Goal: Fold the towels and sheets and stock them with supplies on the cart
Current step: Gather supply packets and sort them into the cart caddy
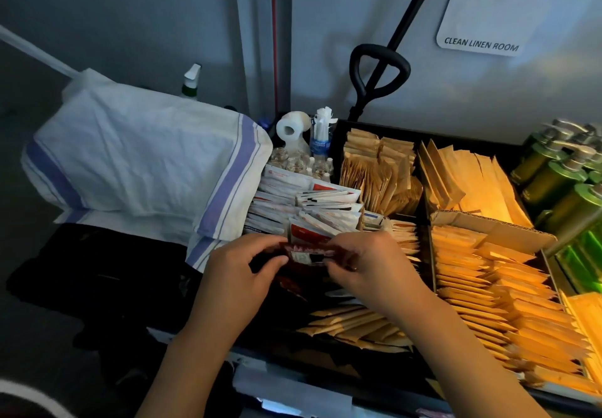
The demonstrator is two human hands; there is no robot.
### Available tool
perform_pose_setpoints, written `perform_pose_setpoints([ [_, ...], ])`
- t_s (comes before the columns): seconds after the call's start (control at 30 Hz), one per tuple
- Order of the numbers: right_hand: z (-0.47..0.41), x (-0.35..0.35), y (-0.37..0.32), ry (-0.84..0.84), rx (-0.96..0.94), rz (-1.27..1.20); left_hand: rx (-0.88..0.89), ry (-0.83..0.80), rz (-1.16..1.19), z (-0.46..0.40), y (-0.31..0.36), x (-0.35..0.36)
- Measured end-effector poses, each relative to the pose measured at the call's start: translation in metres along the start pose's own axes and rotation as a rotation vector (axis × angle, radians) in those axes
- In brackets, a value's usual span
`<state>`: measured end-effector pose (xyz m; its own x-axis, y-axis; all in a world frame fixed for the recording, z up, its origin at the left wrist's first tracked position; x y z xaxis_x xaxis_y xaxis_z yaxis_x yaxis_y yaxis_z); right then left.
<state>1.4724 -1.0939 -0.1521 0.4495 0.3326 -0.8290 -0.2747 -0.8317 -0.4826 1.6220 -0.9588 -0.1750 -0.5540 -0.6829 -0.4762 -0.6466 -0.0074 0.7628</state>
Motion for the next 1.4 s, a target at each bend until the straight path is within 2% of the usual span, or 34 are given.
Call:
perform_pose_setpoints([
  [0.13, -0.003, 0.007, -0.002, -0.080, -0.015, 0.054, -0.018, 0.020, -0.001, 0.003, -0.011, -0.011],
  [0.3, -0.007, 0.022, -0.007, -0.168, -0.033, 0.072, 0.021, -0.056, -0.026, 0.003, -0.010, -0.002],
  [0.5, -0.015, 0.045, -0.016, -0.252, -0.053, 0.232, 0.040, -0.144, -0.061, -0.001, -0.006, 0.017],
  [0.63, -0.015, 0.051, -0.021, -0.277, -0.028, 0.226, -0.017, -0.259, -0.154, -0.001, -0.011, 0.029],
  [0.83, -0.003, 0.050, -0.022, -0.232, 0.031, 0.254, -0.098, -0.259, -0.370, 0.000, -0.019, 0.026],
  [1.0, -0.001, 0.066, -0.020, -0.330, 0.099, 0.288, -0.102, -0.377, -0.396, 0.003, -0.023, 0.031],
  [1.13, -0.007, 0.073, -0.019, -0.401, 0.077, 0.336, -0.109, -0.333, -0.219, 0.002, -0.019, 0.024],
  [1.23, -0.010, 0.082, -0.021, -0.449, 0.070, 0.373, -0.119, -0.340, -0.303, 0.001, -0.021, 0.029],
  [1.4, -0.007, 0.081, -0.013, -0.475, 0.126, 0.260, -0.124, -0.320, -0.473, 0.004, -0.026, 0.034],
])
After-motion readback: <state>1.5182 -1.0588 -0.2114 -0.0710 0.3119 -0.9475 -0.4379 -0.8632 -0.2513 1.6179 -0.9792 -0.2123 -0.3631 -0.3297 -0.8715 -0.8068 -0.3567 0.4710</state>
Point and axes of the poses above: each hand's wrist, its own z-axis away from the middle knuckle, its own x-axis out of the palm, y = z × x, the point moved 8 cm from there along -z, towards the middle knuckle, and after that the axes turned 3 degrees about z, right-handed, at the moved point
